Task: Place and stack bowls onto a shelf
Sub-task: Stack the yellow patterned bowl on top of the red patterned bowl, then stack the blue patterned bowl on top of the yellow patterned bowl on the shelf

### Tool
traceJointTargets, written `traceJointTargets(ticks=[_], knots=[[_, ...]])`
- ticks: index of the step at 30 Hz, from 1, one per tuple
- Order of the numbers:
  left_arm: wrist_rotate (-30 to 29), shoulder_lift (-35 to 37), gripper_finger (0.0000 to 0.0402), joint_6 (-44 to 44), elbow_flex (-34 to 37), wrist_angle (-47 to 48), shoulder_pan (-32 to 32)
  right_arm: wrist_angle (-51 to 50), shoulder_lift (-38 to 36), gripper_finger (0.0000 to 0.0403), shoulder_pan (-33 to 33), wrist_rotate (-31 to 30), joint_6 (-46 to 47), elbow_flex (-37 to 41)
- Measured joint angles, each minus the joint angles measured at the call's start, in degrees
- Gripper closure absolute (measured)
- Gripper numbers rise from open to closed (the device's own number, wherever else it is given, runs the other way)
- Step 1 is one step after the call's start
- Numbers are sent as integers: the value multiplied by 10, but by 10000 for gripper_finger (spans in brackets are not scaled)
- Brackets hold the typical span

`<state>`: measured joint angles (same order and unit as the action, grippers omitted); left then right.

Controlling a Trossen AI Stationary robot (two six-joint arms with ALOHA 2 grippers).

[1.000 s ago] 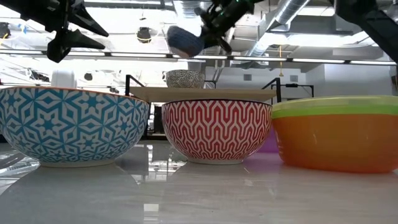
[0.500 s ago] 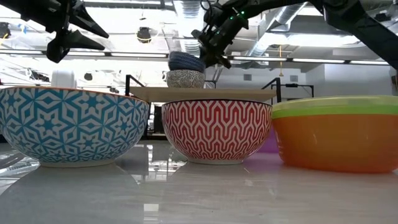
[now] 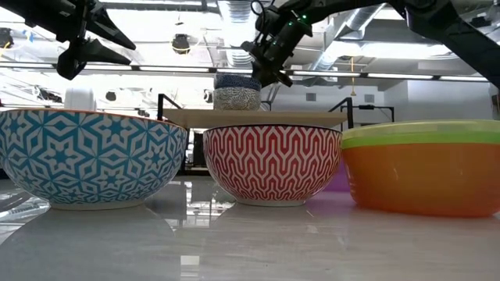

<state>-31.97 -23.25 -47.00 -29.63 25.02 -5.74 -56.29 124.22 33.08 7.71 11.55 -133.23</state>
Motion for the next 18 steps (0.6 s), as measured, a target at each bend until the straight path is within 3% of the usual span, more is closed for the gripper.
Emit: traceJointTargets(ticks=[6, 18], knots=[[0, 0, 266, 0, 0, 0, 0, 1, 0, 300, -3, 11, 0, 0], [0, 0, 266, 0, 0, 0, 0, 48, -8, 295, -11, 10, -23, -19]])
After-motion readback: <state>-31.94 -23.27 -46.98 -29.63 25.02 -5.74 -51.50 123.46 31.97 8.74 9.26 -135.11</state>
